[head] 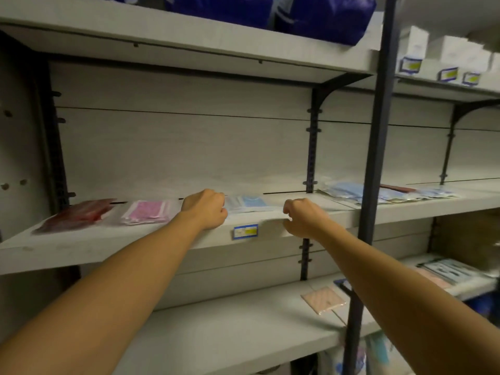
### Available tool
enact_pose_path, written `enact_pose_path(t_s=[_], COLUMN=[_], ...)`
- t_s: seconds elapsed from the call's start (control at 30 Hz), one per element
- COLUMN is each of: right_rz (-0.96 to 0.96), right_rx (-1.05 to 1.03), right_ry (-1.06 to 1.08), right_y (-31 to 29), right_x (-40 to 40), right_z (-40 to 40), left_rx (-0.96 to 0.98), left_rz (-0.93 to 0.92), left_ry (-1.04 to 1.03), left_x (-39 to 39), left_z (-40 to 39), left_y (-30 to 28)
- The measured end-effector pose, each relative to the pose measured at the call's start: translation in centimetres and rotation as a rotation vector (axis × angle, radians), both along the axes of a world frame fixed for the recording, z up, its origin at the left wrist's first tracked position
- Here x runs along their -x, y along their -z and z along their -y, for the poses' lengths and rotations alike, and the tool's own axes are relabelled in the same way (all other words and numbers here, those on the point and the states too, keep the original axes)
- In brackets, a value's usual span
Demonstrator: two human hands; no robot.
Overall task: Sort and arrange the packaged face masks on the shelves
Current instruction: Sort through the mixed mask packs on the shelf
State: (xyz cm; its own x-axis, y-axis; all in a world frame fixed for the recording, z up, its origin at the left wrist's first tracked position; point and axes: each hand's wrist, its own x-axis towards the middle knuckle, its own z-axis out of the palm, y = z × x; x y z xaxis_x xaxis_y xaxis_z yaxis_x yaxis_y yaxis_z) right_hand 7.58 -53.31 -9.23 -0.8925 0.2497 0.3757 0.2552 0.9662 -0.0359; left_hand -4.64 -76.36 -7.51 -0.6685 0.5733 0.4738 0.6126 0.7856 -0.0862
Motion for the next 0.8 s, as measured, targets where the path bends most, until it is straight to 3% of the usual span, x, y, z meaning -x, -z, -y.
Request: enact_pose_path(t_s=[0.43,0.8], right_rz=[0.028,0.015], right_rx=[-0.012,0.008], right_ry=[0.051,0.158], right_y=[1.0,1.8], right_x=[-10.5,-13.5], right_z=[-11.6,-22.2], left_rx=[0.008,0.024], left_rz=[0.076,0.069], left_ry=[0.079,0.118], left_x=[-8.2,-9.4], left_z=[-12.1,-21.0], left_y=[2.3,2.5])
